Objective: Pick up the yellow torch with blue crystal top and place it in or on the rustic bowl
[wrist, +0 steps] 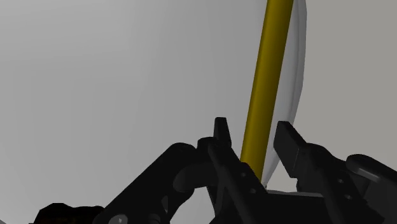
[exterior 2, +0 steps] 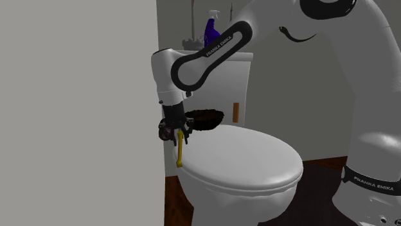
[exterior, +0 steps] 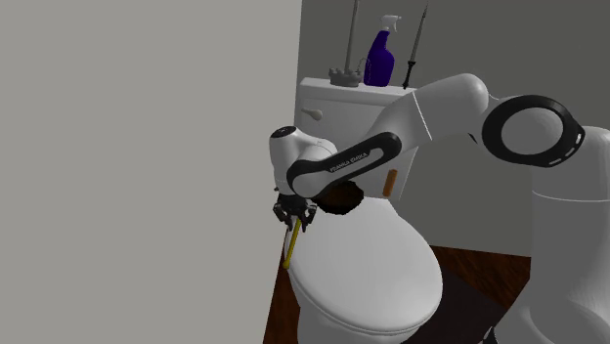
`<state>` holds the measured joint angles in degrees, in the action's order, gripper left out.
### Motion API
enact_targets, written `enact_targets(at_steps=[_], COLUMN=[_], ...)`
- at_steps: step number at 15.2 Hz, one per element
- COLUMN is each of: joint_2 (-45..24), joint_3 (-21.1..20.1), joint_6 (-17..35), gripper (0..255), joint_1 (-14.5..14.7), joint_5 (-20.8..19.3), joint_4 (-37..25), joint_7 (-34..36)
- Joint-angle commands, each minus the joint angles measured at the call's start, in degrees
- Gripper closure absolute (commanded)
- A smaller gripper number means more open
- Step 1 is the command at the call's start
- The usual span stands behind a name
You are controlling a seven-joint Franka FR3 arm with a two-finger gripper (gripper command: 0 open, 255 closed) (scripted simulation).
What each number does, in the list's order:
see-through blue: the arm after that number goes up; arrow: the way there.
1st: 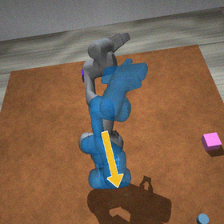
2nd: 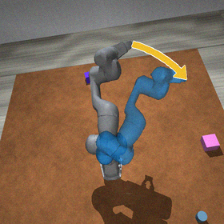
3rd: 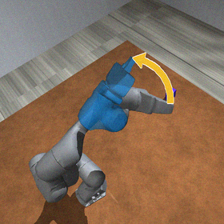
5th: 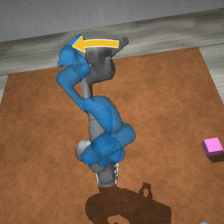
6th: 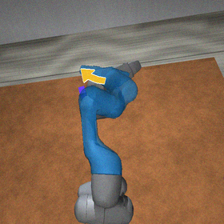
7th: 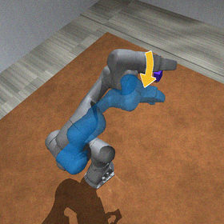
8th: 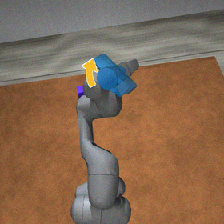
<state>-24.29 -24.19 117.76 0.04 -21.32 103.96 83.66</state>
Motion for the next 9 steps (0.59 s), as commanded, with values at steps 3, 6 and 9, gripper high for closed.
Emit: enact_targets(at_steps=[3, 6, 9], joint_2=[-0.4, -0.2, 1.0], joint_3=[-0.1, -0.3, -0.7], joint_6=[0.3, 0.0, -1.8], gripper=[255, 255, 255], joint_1=[0.1, -0.1, -0.3], joint_5=[0.1, 0.2, 0.9], joint_4=[0.1, -0.1, -0.8], joint_7=[-0.1, -0.2, -0.9])
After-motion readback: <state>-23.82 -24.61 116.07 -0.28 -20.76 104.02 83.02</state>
